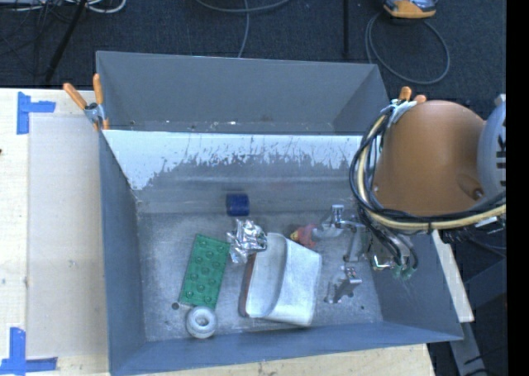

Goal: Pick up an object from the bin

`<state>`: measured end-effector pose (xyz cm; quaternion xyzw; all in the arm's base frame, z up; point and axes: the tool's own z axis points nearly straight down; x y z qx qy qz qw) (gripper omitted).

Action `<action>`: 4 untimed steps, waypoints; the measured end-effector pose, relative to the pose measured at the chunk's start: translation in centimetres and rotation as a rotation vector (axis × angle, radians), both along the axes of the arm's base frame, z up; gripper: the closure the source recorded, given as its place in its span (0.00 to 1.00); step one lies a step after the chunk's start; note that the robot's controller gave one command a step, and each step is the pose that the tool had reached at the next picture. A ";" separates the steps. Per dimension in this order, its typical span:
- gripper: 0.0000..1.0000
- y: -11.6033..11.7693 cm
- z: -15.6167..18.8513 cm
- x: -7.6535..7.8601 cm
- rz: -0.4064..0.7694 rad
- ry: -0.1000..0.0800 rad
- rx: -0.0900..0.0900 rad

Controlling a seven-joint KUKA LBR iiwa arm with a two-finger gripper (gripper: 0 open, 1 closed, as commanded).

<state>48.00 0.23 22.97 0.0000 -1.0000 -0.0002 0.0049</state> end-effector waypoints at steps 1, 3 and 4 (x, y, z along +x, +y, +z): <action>0.00 8.2 -15.8 2.1 0.069 -0.010 0.000; 1.00 4.9 -4.6 2.2 0.091 -0.015 -0.001; 1.00 6.2 4.1 1.1 0.055 -0.015 0.001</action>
Offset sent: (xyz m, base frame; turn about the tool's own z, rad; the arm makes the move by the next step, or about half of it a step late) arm 0.0195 0.0809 -0.1597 -0.0683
